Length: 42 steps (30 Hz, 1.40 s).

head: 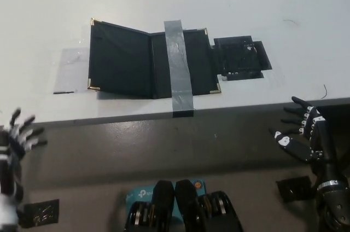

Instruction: The robot uses its left hand to push the cover of the diary kept in the middle of the desk towards the right to close it

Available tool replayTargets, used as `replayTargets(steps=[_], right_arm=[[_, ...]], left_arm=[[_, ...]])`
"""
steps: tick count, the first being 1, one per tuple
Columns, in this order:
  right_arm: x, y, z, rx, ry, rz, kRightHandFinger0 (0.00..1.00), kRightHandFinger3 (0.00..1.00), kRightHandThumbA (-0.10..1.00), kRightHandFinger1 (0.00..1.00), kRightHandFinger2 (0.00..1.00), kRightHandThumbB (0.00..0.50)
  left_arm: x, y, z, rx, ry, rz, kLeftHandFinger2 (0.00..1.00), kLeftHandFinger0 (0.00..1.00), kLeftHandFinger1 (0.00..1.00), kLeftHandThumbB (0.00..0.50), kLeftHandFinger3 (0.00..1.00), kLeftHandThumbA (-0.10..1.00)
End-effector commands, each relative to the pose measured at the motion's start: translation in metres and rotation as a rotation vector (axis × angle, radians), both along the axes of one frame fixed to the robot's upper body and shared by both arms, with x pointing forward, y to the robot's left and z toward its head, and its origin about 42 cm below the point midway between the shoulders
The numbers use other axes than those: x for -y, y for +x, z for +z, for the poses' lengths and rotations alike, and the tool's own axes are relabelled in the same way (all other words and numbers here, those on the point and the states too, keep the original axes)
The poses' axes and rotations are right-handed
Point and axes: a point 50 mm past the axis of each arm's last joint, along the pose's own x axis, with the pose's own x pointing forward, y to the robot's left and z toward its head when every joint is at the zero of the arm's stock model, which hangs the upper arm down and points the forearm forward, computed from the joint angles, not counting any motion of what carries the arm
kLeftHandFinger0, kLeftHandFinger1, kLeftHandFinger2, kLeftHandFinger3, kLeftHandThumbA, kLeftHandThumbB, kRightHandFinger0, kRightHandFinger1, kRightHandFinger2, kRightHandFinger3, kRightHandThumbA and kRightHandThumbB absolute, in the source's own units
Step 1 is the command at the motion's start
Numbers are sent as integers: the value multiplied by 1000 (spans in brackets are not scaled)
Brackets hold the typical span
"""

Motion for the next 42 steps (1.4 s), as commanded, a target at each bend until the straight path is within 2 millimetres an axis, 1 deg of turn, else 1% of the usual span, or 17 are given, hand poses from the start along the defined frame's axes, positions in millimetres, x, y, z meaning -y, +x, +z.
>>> replayTargets(steps=[1,4,9,11,12,13,14,15,16,19,21,22,25,28,31,36,42], right_arm=[[2,8,17,46,-22,-6,438,862,831,619,742,63],[2,8,17,42,-12,4,465,870,793,631,750,48],[3,7,17,47,-33,10,441,859,815,614,730,39],[2,8,17,52,-36,10,417,851,816,603,720,47],[2,8,18,54,-42,9,407,845,820,599,716,52],[2,7,17,50,-31,9,420,845,818,605,721,71],[2,7,16,41,-15,5,439,850,811,615,732,73],[2,7,16,40,-15,5,441,850,810,616,734,74],[2,7,16,44,-15,6,444,848,806,619,735,69],[1,8,17,48,-14,8,446,846,805,618,736,75],[1,8,17,60,-41,9,449,849,824,611,733,78],[2,8,17,61,-43,11,451,855,828,615,736,70],[2,8,18,53,-34,8,457,865,833,624,749,78],[3,9,19,55,-39,12,454,858,823,615,728,61],[4,10,21,60,-49,18,457,863,829,617,728,47],[4,9,21,66,-71,22,447,869,840,612,733,44],[5,10,24,77,-84,32,440,861,850,605,729,52]], left_arm=[[10,14,57,150,56,-107,850,748,798,275,934,1000],[15,20,85,195,105,-121,821,751,786,214,939,1000],[19,35,111,229,64,-143,828,780,796,211,946,1000],[18,45,118,221,7,-149,886,847,855,232,968,1000],[17,50,119,214,-17,-138,902,849,860,216,986,1000],[16,55,119,198,-53,-136,978,911,929,182,1000,1000],[15,68,115,155,-125,-120,1000,1000,1000,155,1000,1000],[14,68,114,152,-129,-118,1000,1000,1000,154,1000,1000],[12,81,104,112,-189,-88,1000,1000,1000,198,1000,1000],[12,95,91,46,-301,-57,1000,1000,1000,213,1000,1000],[13,111,72,-6,-453,-43,1000,1000,1000,153,1000,1000],[14,114,68,-18,-502,-42,1000,1000,1000,155,1000,1000],[20,125,49,-69,-636,-36,1000,1000,1000,102,1000,1000],[31,137,27,-134,-760,-1,1000,1000,1000,156,1000,1000],[42,142,17,-170,-826,-3,1000,1000,1000,171,1000,1000],[68,147,-3,-241,-884,-38,1000,1000,1000,134,1000,1000],[99,149,-18,-296,-890,-63,1000,1000,1000,147,1000,1000]])
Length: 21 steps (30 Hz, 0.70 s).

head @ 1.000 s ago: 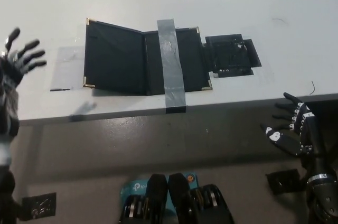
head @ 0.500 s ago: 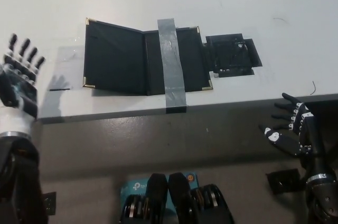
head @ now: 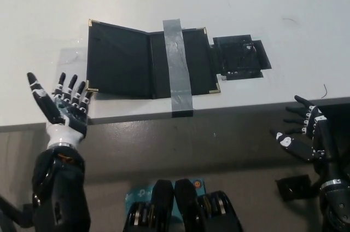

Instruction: The robot uses its left hand to push the cover of the diary kept in the middle of the desk towards the right to close it

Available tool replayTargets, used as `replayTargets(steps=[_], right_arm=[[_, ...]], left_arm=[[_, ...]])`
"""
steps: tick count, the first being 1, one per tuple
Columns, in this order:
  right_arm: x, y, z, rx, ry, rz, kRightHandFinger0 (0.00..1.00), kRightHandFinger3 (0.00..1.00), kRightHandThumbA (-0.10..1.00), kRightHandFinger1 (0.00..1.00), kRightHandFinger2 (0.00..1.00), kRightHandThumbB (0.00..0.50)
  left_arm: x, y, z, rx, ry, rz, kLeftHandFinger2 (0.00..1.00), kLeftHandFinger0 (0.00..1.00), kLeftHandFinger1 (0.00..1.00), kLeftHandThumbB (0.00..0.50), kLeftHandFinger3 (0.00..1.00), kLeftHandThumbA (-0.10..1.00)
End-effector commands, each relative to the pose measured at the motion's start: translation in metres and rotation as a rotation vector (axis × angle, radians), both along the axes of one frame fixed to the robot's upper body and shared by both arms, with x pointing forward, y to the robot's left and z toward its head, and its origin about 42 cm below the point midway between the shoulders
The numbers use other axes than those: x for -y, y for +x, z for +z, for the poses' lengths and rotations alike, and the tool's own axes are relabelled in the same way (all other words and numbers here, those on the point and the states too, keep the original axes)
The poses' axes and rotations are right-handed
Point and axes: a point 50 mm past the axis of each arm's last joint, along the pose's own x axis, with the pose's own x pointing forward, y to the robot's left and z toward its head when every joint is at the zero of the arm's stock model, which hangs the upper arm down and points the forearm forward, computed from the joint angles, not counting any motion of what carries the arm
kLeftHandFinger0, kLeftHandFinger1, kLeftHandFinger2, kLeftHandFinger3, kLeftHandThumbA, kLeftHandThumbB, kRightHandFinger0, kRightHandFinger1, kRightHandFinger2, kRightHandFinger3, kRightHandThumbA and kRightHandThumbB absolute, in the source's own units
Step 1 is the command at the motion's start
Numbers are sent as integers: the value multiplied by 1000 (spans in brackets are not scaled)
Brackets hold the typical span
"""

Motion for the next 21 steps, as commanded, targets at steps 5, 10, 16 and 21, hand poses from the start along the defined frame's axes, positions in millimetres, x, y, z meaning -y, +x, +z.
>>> replayTargets(steps=[5,10,16,21], right_arm=[[2,10,25,73,-36,27,451,870,860,612,745,49],[2,8,28,70,-48,32,462,885,869,620,761,41],[1,10,27,76,-55,38,474,887,872,631,768,40],[0,10,27,76,-58,41,466,872,875,623,761,47]], left_arm=[[47,6,-5,-11,-94,-71,1000,1000,1000,125,1000,1000],[75,2,-5,-20,-161,-104,1000,1000,1000,129,1000,1000],[114,5,12,18,-203,-197,1000,1000,1000,140,1000,1000],[148,10,40,91,-76,-290,1000,1000,1000,136,1000,1000]])
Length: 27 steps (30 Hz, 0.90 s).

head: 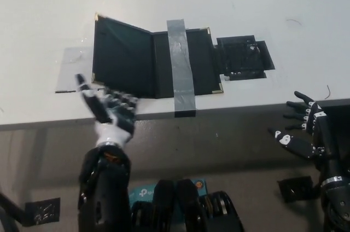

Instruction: The robot uses its left hand to push the cover of the diary kept in the middle of the desk towards the right to close it

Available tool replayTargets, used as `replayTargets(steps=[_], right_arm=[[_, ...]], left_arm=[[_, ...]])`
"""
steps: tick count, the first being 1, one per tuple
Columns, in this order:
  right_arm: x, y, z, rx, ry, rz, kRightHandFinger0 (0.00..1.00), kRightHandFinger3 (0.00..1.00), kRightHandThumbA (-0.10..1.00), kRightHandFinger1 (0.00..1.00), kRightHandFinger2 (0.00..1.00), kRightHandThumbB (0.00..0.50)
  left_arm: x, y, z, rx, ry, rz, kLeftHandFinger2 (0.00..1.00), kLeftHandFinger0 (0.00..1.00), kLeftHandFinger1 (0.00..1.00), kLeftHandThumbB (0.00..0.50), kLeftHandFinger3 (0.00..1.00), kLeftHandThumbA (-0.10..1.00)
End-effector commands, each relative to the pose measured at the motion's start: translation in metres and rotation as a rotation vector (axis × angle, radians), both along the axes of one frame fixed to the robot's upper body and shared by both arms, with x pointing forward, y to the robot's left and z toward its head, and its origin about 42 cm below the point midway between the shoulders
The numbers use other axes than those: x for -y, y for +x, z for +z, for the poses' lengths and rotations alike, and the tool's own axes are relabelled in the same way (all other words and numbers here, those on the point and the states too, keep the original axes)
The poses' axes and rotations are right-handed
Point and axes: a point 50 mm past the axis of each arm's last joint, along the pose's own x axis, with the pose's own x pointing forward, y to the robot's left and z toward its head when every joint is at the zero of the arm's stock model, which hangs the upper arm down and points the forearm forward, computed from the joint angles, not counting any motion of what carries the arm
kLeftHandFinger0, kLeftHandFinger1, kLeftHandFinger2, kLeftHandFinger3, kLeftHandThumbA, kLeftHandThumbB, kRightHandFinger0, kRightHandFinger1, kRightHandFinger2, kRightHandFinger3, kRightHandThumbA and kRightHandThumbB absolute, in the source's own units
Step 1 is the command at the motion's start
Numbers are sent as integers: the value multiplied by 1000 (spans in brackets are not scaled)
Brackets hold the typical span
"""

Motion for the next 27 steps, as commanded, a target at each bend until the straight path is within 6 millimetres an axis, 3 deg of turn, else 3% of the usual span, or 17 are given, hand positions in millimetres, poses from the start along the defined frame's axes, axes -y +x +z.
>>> replayTargets(steps=[1,3,4,6,8,9,10,11,13,15,21,27], right_arm=[[1,8,19,57,-25,19,465,871,875,622,760,49],[0,7,20,53,-11,13,466,868,871,620,753,61],[0,7,21,45,-2,20,473,875,873,626,756,67],[1,8,21,48,-7,24,478,880,879,629,760,61],[1,8,22,46,-7,25,480,878,877,629,760,55],[1,8,22,46,-7,25,481,878,875,630,760,55],[0,9,22,47,-10,28,480,873,875,628,759,50],[-1,10,22,47,-11,32,480,871,874,628,758,50],[-3,11,21,53,-15,40,480,865,873,627,757,41],[-4,11,20,52,-16,43,481,865,871,628,756,50],[-3,10,20,42,-17,40,477,881,889,630,763,54],[0,9,19,41,4,34,467,872,880,616,749,66]], left_arm=[[54,7,39,109,77,-138,1000,1000,1000,139,1000,1000],[62,9,49,155,279,-157,1000,1000,1000,163,1000,1000],[67,11,58,241,505,-185,1000,1000,1000,189,1000,1000],[72,12,67,337,730,-234,1000,1000,1000,209,1000,1000],[76,13,72,469,972,-287,1000,1000,1000,181,1000,1000],[76,13,72,470,975,-287,1000,1000,1000,181,1000,1000],[81,13,78,620,1277,-308,1000,1000,1000,228,1000,1000],[80,13,78,623,1293,-308,1000,1000,1000,229,1000,1000],[87,13,81,810,1741,-387,1000,1000,1000,290,1000,1000],[93,14,84,986,2184,-424,1000,1000,1000,247,1000,1000],[85,14,65,1015,2435,-421,1000,1000,1000,219,1000,1000],[65,13,59,1004,2450,-398,1000,1000,1000,223,1000,1000]])
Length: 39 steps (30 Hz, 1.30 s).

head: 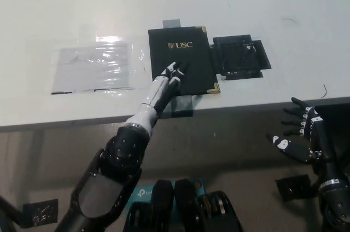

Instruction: The robot uses its left hand to push the cover of the diary kept in the middle of the desk towards the right to close it

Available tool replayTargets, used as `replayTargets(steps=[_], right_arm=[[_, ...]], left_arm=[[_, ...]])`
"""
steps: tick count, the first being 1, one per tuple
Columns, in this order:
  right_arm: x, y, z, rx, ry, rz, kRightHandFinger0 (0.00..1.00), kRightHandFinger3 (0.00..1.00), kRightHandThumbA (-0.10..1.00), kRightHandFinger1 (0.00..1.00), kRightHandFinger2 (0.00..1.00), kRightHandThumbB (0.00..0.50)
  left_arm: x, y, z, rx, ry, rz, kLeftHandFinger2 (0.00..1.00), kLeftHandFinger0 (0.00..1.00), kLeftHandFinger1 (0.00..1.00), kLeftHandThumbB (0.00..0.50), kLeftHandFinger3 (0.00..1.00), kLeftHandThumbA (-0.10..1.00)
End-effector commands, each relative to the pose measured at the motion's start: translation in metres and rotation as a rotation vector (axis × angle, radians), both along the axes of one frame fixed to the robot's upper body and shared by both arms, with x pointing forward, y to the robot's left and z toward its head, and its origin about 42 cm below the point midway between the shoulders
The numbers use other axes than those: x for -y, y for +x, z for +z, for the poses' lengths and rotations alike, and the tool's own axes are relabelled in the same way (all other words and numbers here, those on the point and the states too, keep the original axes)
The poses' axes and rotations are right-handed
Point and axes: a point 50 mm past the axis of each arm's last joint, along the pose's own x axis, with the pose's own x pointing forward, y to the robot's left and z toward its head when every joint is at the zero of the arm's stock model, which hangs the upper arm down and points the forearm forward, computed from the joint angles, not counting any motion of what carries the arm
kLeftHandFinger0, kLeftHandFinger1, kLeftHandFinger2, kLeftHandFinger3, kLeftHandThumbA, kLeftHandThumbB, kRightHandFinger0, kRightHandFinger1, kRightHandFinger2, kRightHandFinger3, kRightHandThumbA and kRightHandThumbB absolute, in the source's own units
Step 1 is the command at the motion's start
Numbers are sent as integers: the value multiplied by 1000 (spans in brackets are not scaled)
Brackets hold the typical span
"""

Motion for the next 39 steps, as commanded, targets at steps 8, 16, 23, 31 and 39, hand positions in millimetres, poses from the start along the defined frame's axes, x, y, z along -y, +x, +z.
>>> replayTargets(steps=[8,16,23,31,39], right_arm=[[0,8,27,94,-9,21,462,856,871,608,734,67],[0,9,26,99,9,13,440,863,868,608,736,53],[1,11,27,95,39,1,471,871,841,637,744,82],[0,14,27,104,3,13,454,847,868,617,719,74],[-1,13,26,95,17,15,447,849,848,611,718,70]], left_arm=[[-2,-23,48,717,915,-237,1000,1000,1000,176,1000,1000],[-56,-95,69,722,342,44,1000,840,1000,129,1000,1000],[-154,-165,31,549,-148,318,964,915,981,117,1000,1000],[-239,-203,-40,396,-277,596,913,845,914,200,991,1000],[-270,-209,-92,258,-306,735,748,602,706,264,827,1000]])
